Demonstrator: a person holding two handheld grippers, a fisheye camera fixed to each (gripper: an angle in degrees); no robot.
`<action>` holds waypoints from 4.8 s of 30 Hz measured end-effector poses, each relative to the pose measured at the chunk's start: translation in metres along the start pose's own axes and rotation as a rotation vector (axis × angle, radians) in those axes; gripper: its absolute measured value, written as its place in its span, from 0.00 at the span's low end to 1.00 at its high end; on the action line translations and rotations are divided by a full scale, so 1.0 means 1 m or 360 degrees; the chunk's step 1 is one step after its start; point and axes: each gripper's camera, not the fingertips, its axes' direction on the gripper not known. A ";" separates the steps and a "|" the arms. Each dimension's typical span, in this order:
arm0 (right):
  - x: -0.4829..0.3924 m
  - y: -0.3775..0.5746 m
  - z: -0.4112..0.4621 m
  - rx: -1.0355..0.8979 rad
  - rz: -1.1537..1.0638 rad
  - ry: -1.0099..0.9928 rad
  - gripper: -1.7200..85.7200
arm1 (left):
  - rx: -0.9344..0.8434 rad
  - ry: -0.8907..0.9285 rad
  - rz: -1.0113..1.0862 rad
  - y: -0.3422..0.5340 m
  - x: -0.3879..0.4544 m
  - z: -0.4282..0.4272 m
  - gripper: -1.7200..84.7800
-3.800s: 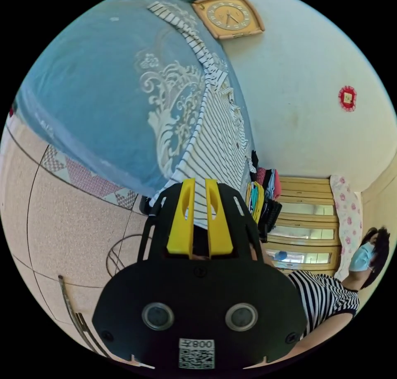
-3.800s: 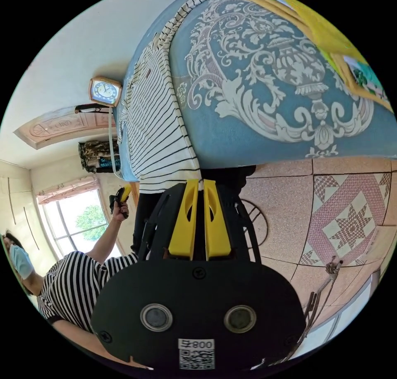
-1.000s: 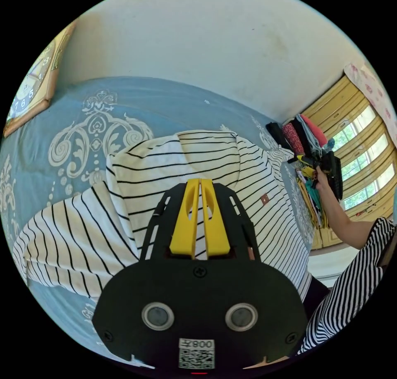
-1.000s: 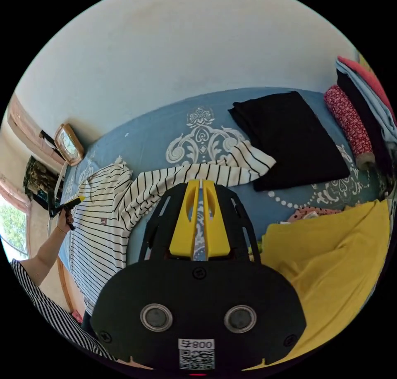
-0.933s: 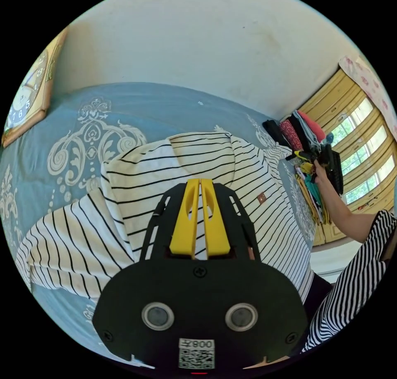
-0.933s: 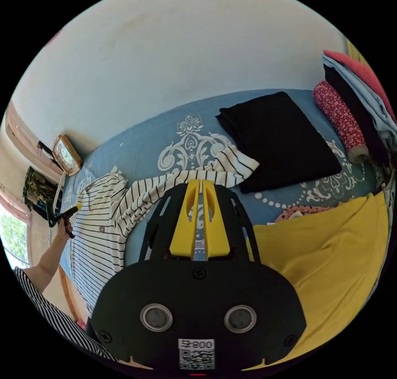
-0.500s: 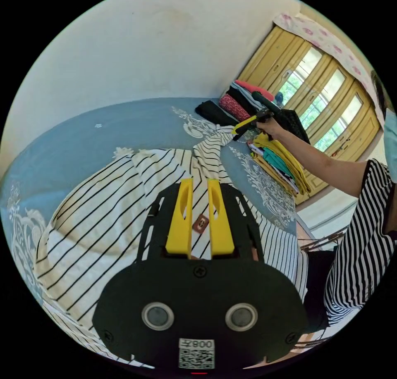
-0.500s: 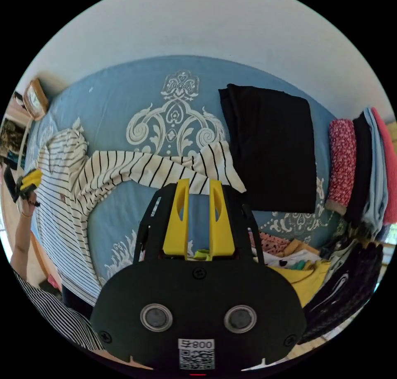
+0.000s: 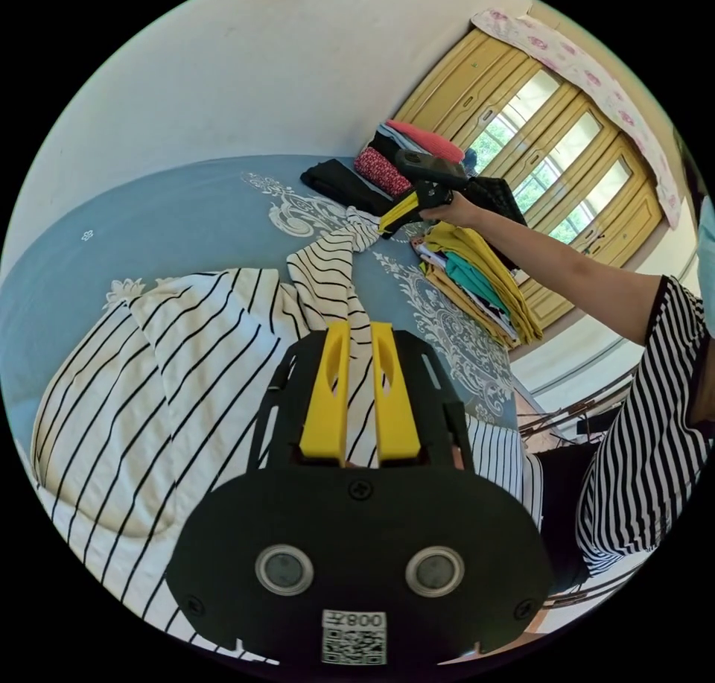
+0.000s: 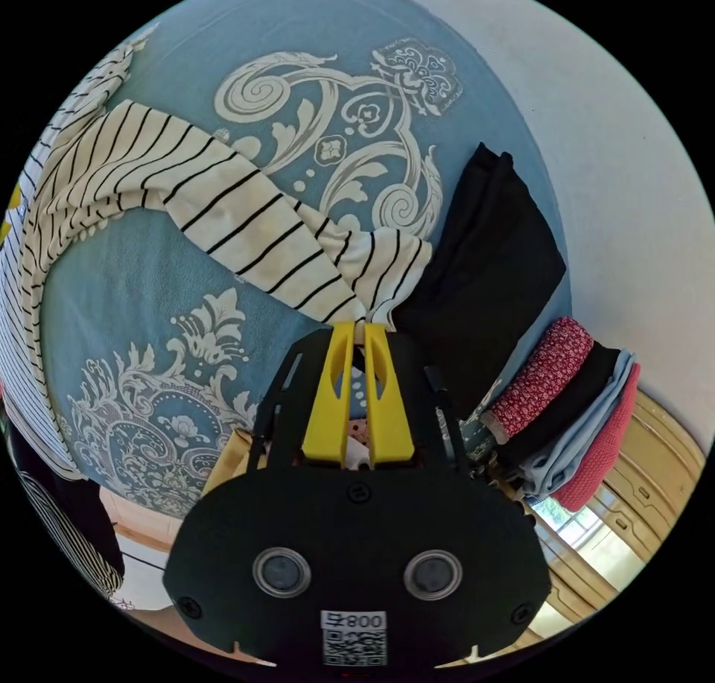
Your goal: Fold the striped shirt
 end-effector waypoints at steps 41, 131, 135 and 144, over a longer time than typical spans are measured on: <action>0.018 0.345 -0.014 0.1519 0.0275 -0.1373 0.12 | 0.0100 0.0148 0.0403 -0.105 0.189 -0.067 0.06; -0.574 0.101 -0.238 0.1170 -0.0086 -0.1845 0.07 | -0.0092 -0.0722 -0.0874 0.386 -0.141 -0.245 0.06; -0.526 0.144 -0.215 0.1300 0.0385 -0.1611 0.09 | 0.0109 -0.0537 -0.0773 0.351 -0.143 -0.231 0.10; -0.530 0.170 -0.211 0.1349 0.0711 -0.1008 0.11 | -0.0024 -0.0204 -0.0333 0.185 -0.168 -0.111 0.13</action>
